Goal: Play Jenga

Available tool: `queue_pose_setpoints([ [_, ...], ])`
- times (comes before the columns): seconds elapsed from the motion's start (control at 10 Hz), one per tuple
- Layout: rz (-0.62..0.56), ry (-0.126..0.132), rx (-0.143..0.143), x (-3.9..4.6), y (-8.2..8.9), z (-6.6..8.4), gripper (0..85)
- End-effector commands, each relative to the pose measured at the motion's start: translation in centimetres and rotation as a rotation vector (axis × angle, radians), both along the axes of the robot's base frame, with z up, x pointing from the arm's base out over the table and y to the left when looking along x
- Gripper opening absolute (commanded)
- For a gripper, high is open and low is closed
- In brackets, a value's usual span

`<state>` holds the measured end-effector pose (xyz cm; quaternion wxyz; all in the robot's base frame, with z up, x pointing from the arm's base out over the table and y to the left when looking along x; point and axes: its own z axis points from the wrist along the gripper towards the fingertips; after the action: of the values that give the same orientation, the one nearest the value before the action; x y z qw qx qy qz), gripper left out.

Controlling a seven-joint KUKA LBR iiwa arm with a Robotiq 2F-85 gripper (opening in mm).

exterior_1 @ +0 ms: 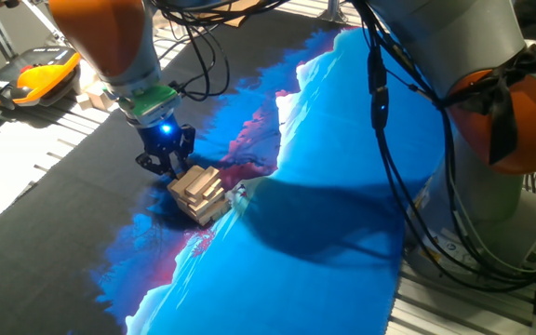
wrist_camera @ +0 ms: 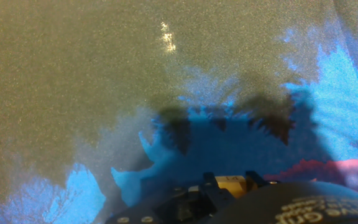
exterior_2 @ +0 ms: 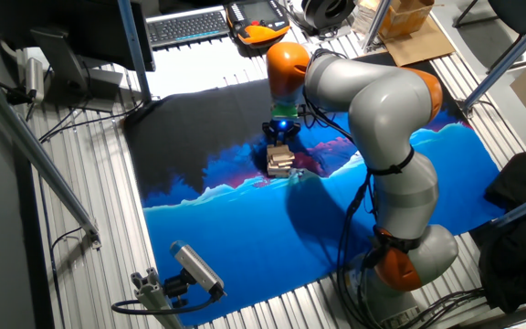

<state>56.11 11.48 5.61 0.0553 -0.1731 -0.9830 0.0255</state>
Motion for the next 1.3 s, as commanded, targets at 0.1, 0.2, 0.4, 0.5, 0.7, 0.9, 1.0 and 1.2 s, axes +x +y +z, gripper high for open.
queue_pose_setpoints([
  [0.1, -0.001, -0.003, -0.003, 0.07, -0.03, -0.06, 17.0],
  [0.2, -0.001, -0.004, -0.003, 0.11, -0.06, -0.06, 17.0],
  [0.4, -0.001, -0.004, -0.003, 0.15, -0.1, -0.04, 17.0],
  [0.5, -0.001, -0.004, -0.005, 0.16, -0.11, -0.03, 17.0],
  [0.7, -0.001, -0.004, -0.007, 0.16, -0.12, -0.02, 17.0],
  [0.9, -0.001, -0.004, -0.005, 0.16, -0.11, -0.02, 17.0],
  [1.0, -0.001, -0.004, -0.005, 0.17, -0.11, -0.02, 17.0],
  [1.2, -0.006, -0.006, -0.002, 0.17, -0.07, -0.02, 34.0],
])
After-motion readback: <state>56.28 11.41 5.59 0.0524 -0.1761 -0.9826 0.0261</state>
